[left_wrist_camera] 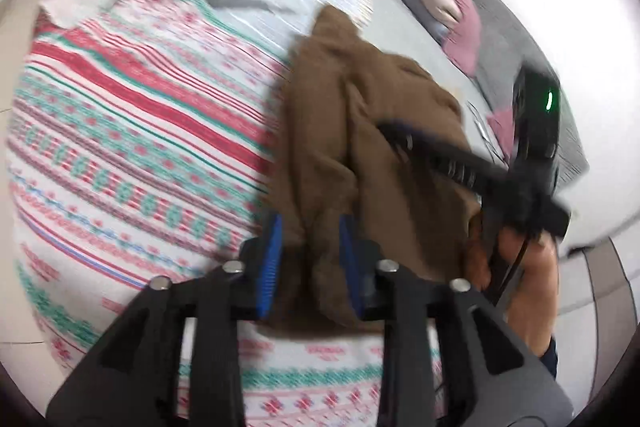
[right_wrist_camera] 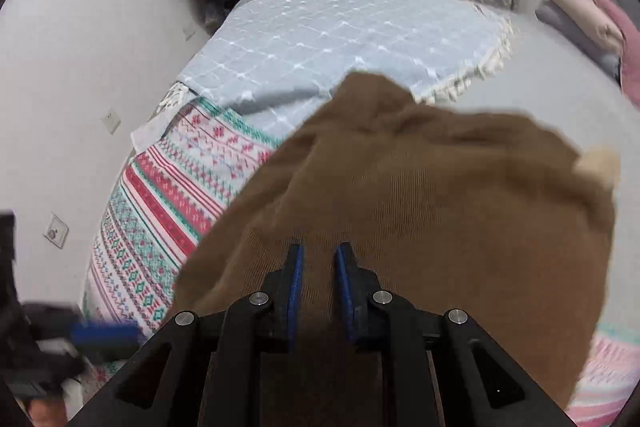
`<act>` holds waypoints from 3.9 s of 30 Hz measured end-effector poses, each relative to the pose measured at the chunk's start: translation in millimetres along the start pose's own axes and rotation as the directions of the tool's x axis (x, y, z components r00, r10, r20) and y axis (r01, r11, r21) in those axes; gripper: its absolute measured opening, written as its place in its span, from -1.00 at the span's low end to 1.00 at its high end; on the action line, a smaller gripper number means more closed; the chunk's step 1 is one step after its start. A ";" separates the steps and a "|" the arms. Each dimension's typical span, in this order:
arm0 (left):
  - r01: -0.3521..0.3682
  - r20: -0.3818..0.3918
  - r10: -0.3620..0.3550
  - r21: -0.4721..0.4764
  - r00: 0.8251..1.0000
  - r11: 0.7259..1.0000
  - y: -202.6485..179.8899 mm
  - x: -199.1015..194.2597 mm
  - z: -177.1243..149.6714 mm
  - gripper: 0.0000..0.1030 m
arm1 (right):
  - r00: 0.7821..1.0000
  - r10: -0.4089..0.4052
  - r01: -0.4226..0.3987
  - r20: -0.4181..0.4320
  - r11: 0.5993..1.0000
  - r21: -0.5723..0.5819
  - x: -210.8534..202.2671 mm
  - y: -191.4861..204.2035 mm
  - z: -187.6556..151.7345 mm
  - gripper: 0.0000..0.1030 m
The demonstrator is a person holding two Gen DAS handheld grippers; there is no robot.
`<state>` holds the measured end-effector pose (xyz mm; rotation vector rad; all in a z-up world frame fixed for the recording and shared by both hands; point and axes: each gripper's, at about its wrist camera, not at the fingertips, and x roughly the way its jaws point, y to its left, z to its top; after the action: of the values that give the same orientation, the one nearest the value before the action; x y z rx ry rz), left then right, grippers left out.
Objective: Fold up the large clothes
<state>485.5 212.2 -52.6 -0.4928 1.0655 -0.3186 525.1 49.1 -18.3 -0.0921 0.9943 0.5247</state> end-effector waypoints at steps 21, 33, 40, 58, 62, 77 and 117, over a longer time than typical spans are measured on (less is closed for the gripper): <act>-0.278 -0.015 0.280 0.092 0.960 0.956 -9.3 36.3 -13.7 -0.07 | 1.000 0.020 -0.021 0.019 0.998 0.065 6.9 -5.6 -6.6 -0.54; -0.282 -0.018 0.285 0.111 0.958 0.953 -8.0 40.7 -12.9 -0.01 | 0.998 -0.039 0.035 0.043 0.996 0.084 -70.7 -12.3 -112.9 -0.11; -0.108 0.002 0.108 0.014 0.994 0.994 3.2 8.4 -10.4 -0.01 | 0.991 -0.129 0.125 0.043 0.990 0.072 -46.5 -4.7 -114.0 -0.11; -0.175 -0.005 0.177 0.106 0.984 0.979 -31.5 26.2 -34.4 0.57 | 0.981 -0.164 0.156 0.102 0.984 0.082 -48.8 2.8 -125.3 -0.11; -0.132 -0.040 0.133 0.041 0.990 0.990 -19.3 33.3 -32.9 0.58 | 0.981 -0.161 0.153 0.107 0.985 0.079 -49.1 2.3 -126.3 -0.11; 0.037 -0.086 -0.046 -0.111 0.995 0.993 6.7 40.9 -38.2 0.22 | 0.985 -0.097 0.083 0.141 0.992 0.100 -56.7 -8.2 -130.9 -0.11; 0.008 -0.051 -0.015 -0.136 0.999 0.991 -2.5 56.6 -37.9 0.07 | 0.886 0.363 -0.462 0.290 0.628 0.626 -12.2 -246.5 -99.3 0.69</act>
<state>477.4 174.3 -108.7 -0.6151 1.1397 -0.2712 556.7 -201.2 -102.8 0.8613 1.0205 0.5423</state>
